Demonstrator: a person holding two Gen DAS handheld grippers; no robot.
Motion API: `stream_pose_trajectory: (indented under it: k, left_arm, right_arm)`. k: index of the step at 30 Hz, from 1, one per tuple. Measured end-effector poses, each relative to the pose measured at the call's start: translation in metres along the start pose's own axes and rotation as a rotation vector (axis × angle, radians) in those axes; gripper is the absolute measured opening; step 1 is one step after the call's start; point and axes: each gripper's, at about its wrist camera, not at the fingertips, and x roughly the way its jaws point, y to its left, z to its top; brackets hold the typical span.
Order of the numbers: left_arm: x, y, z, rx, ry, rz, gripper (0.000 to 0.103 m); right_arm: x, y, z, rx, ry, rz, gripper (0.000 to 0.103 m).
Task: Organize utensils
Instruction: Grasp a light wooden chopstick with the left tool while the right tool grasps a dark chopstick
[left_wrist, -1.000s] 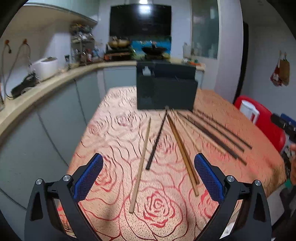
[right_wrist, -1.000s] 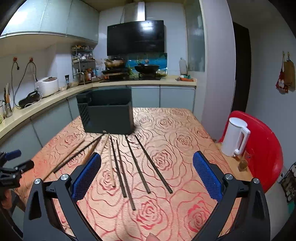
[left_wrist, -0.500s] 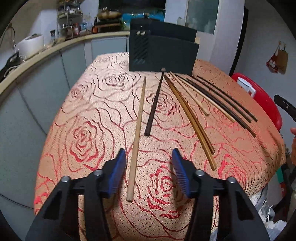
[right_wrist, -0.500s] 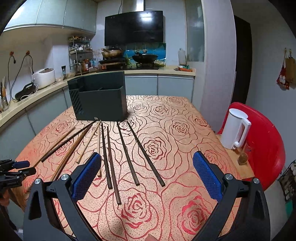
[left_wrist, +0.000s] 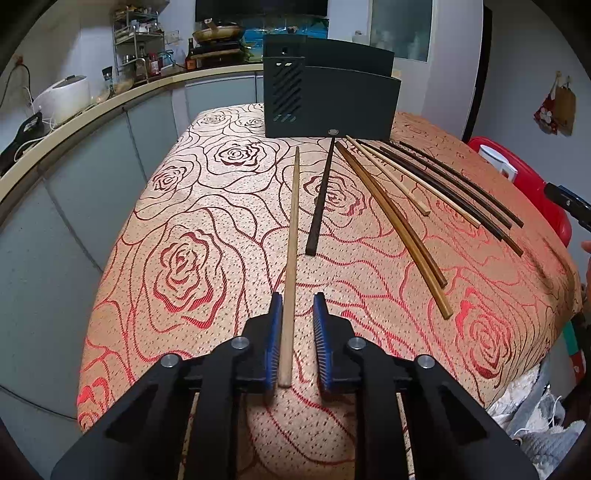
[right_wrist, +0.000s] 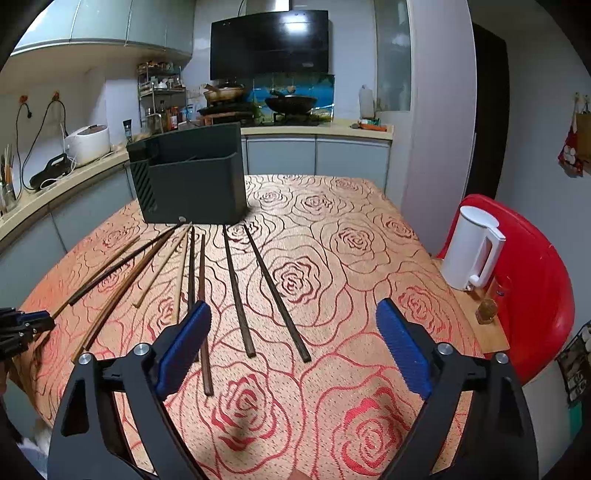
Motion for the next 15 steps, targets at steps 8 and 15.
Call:
stream_pose_trajectory:
  k: [8,15]
  left_arm:
    - [0.0,0.004,0.001,-0.024,-0.002,0.004,0.006]
    - [0.001,0.005,0.001,-0.032,-0.004,-0.008,0.006]
  right_arm:
    - [0.02,-0.01,-0.01,-0.031,0.063,-0.006,0.07]
    - [0.048,-0.015,-0.023,-0.044,0.16,-0.002,0.057]
